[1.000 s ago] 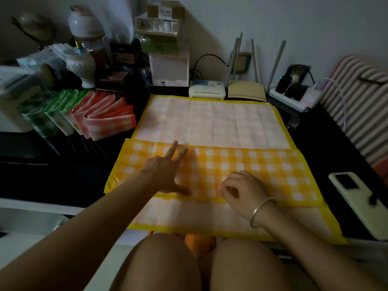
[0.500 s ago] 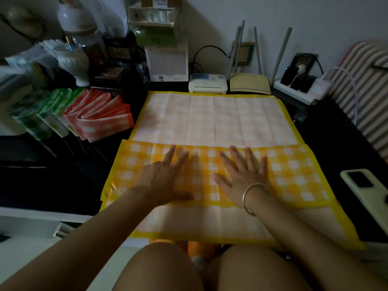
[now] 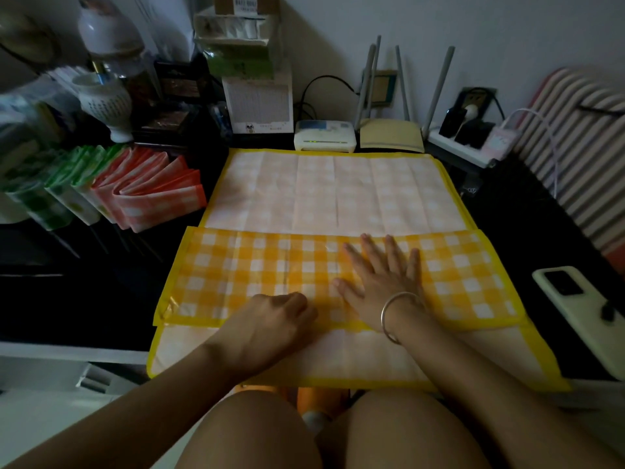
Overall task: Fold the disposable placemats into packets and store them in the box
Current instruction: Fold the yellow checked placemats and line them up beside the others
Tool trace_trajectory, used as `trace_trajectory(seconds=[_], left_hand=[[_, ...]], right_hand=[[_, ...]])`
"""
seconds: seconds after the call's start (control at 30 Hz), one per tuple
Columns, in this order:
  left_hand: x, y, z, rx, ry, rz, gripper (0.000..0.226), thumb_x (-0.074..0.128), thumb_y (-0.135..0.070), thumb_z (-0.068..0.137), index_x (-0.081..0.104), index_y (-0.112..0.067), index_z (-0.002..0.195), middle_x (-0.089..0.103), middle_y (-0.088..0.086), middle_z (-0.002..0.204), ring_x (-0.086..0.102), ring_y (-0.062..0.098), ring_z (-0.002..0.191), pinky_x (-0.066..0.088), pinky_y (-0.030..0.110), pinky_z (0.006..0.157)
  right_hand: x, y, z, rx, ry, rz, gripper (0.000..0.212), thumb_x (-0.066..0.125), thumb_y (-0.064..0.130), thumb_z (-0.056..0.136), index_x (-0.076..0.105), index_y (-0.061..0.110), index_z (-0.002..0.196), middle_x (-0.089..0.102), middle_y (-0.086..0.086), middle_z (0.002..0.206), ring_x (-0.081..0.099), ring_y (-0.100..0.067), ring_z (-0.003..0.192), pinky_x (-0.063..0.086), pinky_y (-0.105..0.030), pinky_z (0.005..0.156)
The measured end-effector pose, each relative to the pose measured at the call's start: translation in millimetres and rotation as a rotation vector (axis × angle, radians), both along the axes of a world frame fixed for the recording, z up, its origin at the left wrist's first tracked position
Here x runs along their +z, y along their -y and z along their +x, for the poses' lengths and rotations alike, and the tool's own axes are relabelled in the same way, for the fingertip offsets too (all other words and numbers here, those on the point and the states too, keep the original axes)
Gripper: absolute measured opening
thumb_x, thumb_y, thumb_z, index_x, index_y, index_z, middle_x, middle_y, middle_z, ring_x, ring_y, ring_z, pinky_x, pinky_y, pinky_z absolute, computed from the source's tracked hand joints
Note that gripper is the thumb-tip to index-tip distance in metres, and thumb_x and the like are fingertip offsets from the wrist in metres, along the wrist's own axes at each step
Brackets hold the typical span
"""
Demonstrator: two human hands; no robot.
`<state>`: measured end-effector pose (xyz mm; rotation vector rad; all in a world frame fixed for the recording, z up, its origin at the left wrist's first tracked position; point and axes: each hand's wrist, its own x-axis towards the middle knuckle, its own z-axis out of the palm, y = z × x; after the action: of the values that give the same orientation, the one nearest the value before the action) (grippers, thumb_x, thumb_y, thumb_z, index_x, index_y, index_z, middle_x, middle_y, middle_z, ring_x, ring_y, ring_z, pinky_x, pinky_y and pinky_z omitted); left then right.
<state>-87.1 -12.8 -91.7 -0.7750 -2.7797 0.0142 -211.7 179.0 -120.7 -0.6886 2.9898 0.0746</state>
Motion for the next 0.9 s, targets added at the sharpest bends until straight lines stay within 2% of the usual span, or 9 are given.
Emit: trace_trajectory(seconds=[0.2,0.27,0.37,0.43,0.53,0.6,0.73,0.83,0.9], left_hand=[[-17.3,5.5,-2.3,-0.116,-0.155,-0.078,0.018,0.043,-0.006,0.095,0.061,-0.005,0.095,0.067,0.013,0.09,0.068,0.026,0.083,0.046,0.031,0.038],[-18.7,5.4,-2.4,-0.122,-0.168,-0.089,0.02,0.043,-0.006,0.095,0.062,-0.004,0.096,0.069,0.014,0.09,0.069,0.027,0.085,0.047,0.03,0.039],[-16.6,5.8,-1.0,-0.11,-0.152,-0.055,0.027,0.043,-0.01,0.092,0.07,-0.005,0.096,0.071,0.012,0.095,0.071,0.026,0.091,0.05,0.028,0.041],[-15.2,5.9,1.2,-0.075,-0.113,-0.009,0.031,0.043,-0.014,0.09,0.072,-0.007,0.096,0.073,0.009,0.097,0.072,0.024,0.092,0.051,0.027,0.042],[-12.9,5.8,1.9,0.013,-0.041,0.033,0.03,0.043,-0.018,0.087,0.07,-0.01,0.096,0.072,0.008,0.094,0.071,0.023,0.076,0.049,0.028,0.04],[-12.0,5.1,3.1,0.064,0.004,0.068,0.028,0.043,-0.02,0.086,0.068,-0.011,0.094,0.07,0.008,0.091,0.069,0.025,0.069,0.049,0.032,0.04],[-13.8,3.9,9.4,0.108,0.045,0.085,0.026,0.043,-0.029,0.096,0.064,-0.015,0.099,0.066,0.003,0.1,0.067,0.022,0.079,0.048,0.035,0.044],[-10.5,5.3,11.7,0.125,0.076,0.121,0.033,0.041,-0.04,0.1,0.064,-0.017,0.104,0.067,-0.001,0.106,0.067,0.02,0.091,0.051,0.032,0.049],[-7.3,5.8,13.0,0.128,0.109,0.124,0.03,0.042,-0.035,0.096,0.063,-0.019,0.11,0.068,-0.002,0.109,0.068,0.02,0.095,0.054,0.03,0.053]], right_hand=[[9.0,-2.0,-15.9,0.002,0.193,-0.086,0.076,0.028,0.081,0.08,-0.001,0.055,0.145,-0.018,0.019,0.156,-0.025,-0.018,0.143,-0.018,-0.053,0.112],[17.6,-5.2,-22.9,0.004,0.298,-0.224,0.078,0.038,0.08,0.075,0.015,0.054,0.145,-0.004,0.018,0.159,-0.014,-0.017,0.146,-0.011,-0.048,0.116],[25.3,-18.8,-15.4,0.079,0.158,-0.491,0.082,0.03,0.08,0.064,0.046,0.043,0.136,0.031,0.006,0.154,0.016,-0.023,0.145,0.007,-0.041,0.117],[21.9,-34.2,4.7,0.228,0.028,-0.444,0.076,0.029,0.083,0.072,0.057,0.039,0.128,0.044,0.005,0.146,0.03,-0.025,0.14,0.014,-0.045,0.114],[9.7,-52.9,35.2,0.446,-0.069,-0.156,0.073,0.023,0.077,0.085,0.048,0.032,0.137,0.043,0.003,0.148,0.033,-0.027,0.14,0.018,-0.053,0.109],[0.8,-57.3,43.2,0.454,-0.099,-0.112,0.063,0.016,0.062,0.095,0.041,0.029,0.141,0.043,0.0,0.148,0.036,-0.028,0.138,0.022,-0.053,0.106],[-3.8,-53.3,44.9,0.393,-0.098,-0.127,0.053,0.006,0.047,0.101,0.041,0.03,0.137,0.05,0.0,0.142,0.047,-0.03,0.131,0.027,-0.05,0.102],[7.3,-52.4,44.0,0.358,0.005,-0.108,0.057,0.005,0.045,0.102,0.053,0.031,0.13,0.057,0.002,0.135,0.054,-0.029,0.124,0.043,-0.049,0.1],[20.2,-51.2,44.1,0.363,0.026,-0.149,0.064,0.004,0.046,0.102,0.062,0.031,0.124,0.061,0.003,0.13,0.058,-0.028,0.12,0.049,-0.049,0.094]])
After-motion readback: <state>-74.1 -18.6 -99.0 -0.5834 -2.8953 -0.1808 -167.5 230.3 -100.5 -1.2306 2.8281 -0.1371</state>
